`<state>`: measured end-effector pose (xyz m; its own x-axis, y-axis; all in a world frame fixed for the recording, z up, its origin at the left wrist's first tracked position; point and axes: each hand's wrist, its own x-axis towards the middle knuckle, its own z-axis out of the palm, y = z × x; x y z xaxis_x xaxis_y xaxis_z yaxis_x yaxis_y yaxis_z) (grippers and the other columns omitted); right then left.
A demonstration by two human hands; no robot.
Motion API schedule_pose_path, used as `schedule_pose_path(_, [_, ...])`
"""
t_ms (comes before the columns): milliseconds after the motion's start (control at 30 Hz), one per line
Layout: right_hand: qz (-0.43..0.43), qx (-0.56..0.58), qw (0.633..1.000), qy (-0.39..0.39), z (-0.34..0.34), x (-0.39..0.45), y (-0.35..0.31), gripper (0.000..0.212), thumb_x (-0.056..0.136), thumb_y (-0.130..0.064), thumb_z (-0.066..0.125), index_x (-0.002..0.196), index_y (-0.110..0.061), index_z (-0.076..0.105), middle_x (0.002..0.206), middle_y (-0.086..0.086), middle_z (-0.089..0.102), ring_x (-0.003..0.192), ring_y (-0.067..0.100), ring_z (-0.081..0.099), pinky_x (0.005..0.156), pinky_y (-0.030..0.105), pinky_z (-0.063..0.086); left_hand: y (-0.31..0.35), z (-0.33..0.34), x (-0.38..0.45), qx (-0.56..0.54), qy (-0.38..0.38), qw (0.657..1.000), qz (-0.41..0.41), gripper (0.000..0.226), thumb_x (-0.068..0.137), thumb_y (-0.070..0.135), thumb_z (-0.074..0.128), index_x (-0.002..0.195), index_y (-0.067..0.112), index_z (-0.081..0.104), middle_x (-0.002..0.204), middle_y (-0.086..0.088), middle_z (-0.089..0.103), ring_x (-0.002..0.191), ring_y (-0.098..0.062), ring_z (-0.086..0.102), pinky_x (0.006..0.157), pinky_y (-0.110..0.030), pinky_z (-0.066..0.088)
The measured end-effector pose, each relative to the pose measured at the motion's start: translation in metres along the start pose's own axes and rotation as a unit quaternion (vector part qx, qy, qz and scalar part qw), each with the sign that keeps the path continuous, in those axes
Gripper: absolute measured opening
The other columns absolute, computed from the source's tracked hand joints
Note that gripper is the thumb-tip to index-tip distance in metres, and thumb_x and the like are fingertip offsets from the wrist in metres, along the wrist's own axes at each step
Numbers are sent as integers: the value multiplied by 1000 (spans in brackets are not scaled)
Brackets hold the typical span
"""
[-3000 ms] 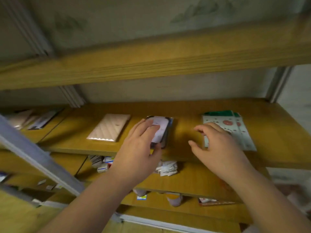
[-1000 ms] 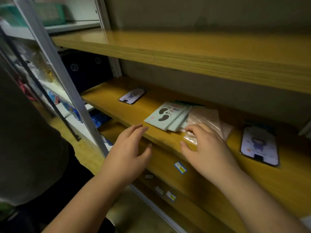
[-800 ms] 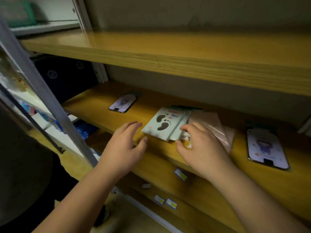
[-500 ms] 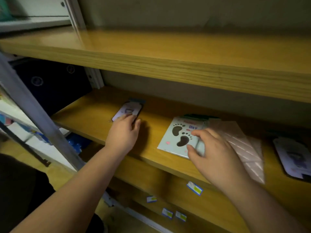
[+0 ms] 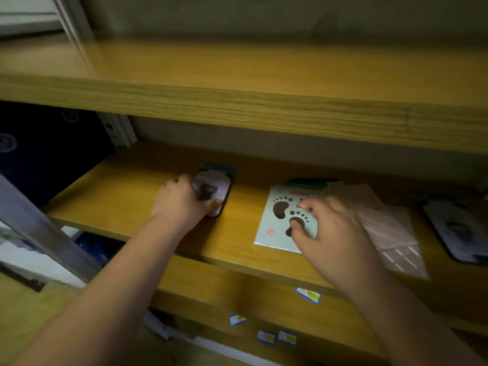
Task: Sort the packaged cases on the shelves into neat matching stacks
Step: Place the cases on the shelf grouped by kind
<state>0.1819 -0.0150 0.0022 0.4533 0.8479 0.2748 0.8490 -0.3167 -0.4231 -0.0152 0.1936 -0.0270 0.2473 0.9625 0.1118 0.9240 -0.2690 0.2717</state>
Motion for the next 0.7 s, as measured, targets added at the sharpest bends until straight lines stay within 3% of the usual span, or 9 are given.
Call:
schedule_pose_path(200, [66,-79,993,-59,0,3,5,66,83,-69,49,130,-23,51,124,6,56,115,25,49,94,37,42,2,-5,-14,-198,-67,977,-28,109,62,62,86,149,18,38,143,-12,48,124,-32,52,84,-37,46])
schedule_pose_path(367, [83,-156,983,-54,7,5,3,94,71,-88,38,134,-20,41,128,10,51,116,28,46,93,38,41,-8,-9,-28,-314,-85,944,-60,78,83,46,78,147,22,42,137,-8,58,118,-28,58,84,-37,48])
schedule_pose_path(433, [91,-164,981,-60,10,4,4,99,68,-90,40,136,-19,37,129,12,49,116,29,45,92,38,42,-10,-13,-36,-351,-87,930,-73,68,84,45,77,142,25,47,116,4,64,101,-20,63,70,-31,50])
schedule_pose_path(533, [108,-129,983,-70,11,6,8,97,69,-85,51,138,-19,37,130,11,49,117,28,47,93,37,42,-14,-23,-47,-433,-107,892,-79,37,86,41,75,114,23,61,88,5,76,77,-13,72,55,-25,51])
schedule_pose_path(633, [131,-57,987,-78,3,13,16,80,72,-71,68,130,-20,46,123,7,57,110,26,55,82,34,44,-11,-34,-61,-544,-153,821,-85,30,83,34,74,108,19,66,90,-3,81,78,-20,78,60,-35,60])
schedule_pose_path(700, [139,-17,987,-81,-5,18,22,65,74,-61,73,120,-21,52,116,3,64,100,23,60,74,32,42,-7,-38,-68,-579,-171,793,-81,33,81,32,73,110,17,67,95,-8,81,84,-26,78,67,-41,60])
